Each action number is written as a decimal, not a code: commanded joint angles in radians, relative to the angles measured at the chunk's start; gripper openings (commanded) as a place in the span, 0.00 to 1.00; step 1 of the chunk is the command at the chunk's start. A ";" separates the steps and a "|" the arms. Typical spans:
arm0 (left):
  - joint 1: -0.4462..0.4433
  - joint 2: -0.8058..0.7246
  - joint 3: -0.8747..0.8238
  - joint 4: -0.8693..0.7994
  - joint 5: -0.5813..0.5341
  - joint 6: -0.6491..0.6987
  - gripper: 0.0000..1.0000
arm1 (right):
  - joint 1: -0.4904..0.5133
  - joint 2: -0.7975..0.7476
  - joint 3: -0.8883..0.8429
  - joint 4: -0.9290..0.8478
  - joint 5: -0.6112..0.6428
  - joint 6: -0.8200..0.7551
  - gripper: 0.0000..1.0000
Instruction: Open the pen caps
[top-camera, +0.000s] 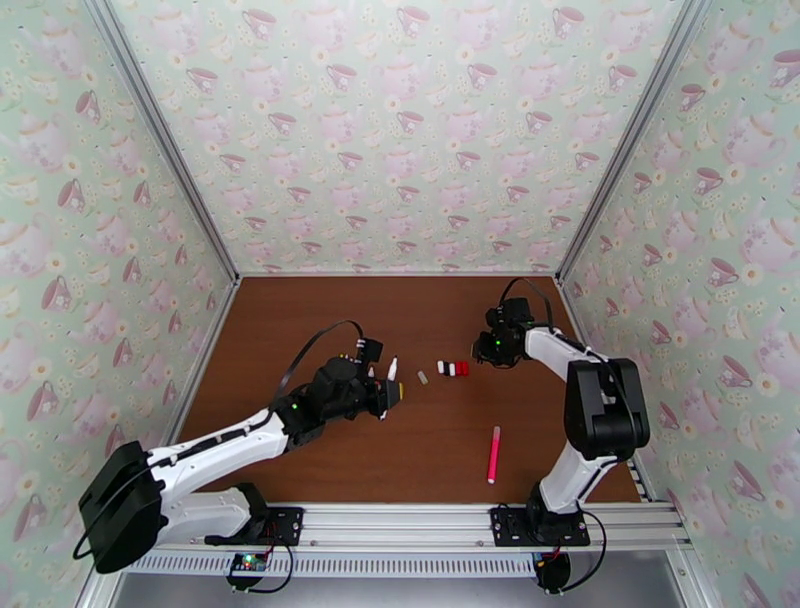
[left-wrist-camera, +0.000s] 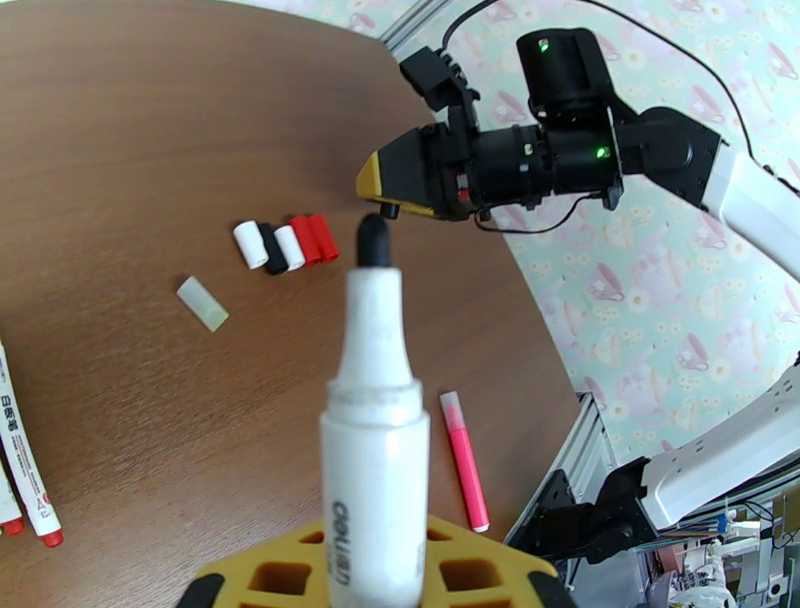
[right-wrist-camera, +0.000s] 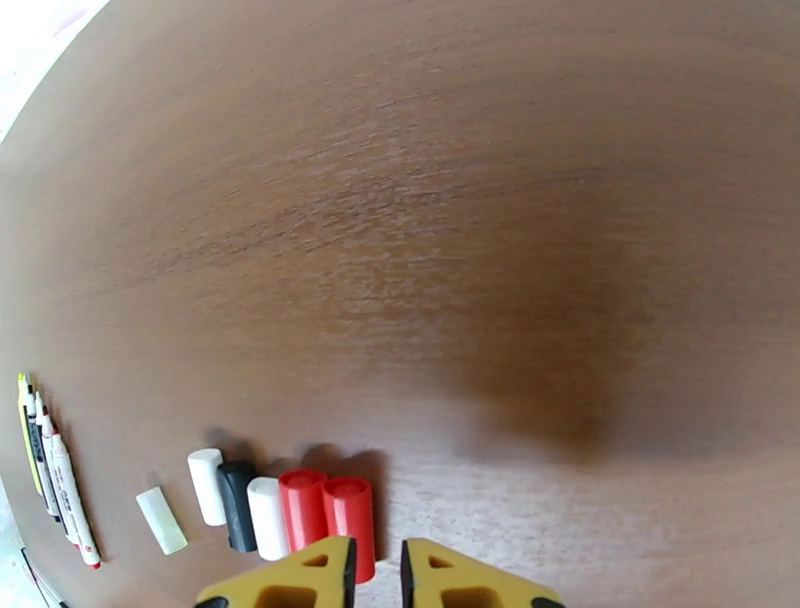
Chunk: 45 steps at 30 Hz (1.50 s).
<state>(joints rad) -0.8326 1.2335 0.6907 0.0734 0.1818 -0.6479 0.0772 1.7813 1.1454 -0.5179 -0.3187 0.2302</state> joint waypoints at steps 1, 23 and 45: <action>0.004 0.011 0.011 -0.012 -0.027 0.005 0.05 | -0.002 0.038 0.031 -0.033 -0.009 -0.019 0.15; -0.003 0.059 0.041 -0.038 -0.024 0.016 0.05 | 0.033 0.145 0.061 -0.041 -0.008 -0.021 0.26; -0.016 0.081 0.044 -0.038 -0.024 0.017 0.05 | 0.071 0.082 0.004 -0.028 0.009 0.007 0.25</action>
<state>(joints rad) -0.8421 1.3045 0.7033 0.0383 0.1707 -0.6468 0.1398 1.8874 1.1694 -0.5507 -0.3248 0.2237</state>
